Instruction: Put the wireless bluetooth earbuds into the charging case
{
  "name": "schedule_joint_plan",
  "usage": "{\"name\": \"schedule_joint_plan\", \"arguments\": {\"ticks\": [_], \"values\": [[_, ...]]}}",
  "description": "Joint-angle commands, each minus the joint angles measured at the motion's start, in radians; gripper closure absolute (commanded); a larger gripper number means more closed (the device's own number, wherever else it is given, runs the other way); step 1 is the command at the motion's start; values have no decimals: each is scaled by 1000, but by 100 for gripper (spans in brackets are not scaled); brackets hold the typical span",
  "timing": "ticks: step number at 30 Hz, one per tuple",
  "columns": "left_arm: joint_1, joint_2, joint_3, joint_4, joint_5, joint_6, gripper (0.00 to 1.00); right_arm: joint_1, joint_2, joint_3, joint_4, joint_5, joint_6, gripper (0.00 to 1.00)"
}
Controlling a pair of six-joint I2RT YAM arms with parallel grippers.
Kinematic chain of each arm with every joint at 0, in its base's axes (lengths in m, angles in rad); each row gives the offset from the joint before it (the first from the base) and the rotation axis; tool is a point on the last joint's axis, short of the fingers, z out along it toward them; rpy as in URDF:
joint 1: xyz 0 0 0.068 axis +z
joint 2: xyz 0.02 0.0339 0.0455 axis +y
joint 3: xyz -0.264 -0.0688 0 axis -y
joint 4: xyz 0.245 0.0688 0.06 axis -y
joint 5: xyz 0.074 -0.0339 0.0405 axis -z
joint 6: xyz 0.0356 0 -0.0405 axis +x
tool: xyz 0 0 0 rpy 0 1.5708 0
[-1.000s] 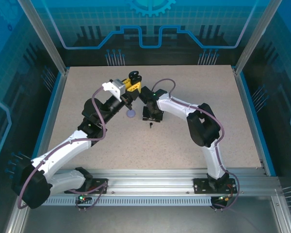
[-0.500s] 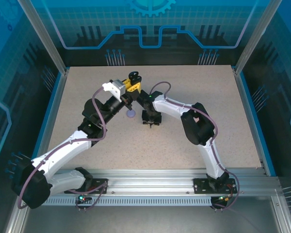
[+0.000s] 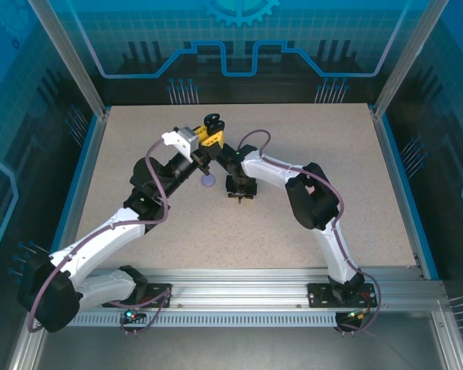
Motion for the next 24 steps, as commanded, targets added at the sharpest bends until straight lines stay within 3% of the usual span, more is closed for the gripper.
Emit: {"name": "schedule_joint_plan", "arguments": {"ticks": [1, 14, 24], "values": [[8, -24, -10, 40, -14, -11, 100, 2, 35, 24, -24, 23, -10, 64], [8, -20, -8, 36, -11, -20, 100, 2, 23, 4, 0, 5, -10, 77], [10, -20, -5, 31, -7, -27, 100, 1, -79, -68, 45, 28, -10, 81]]}}
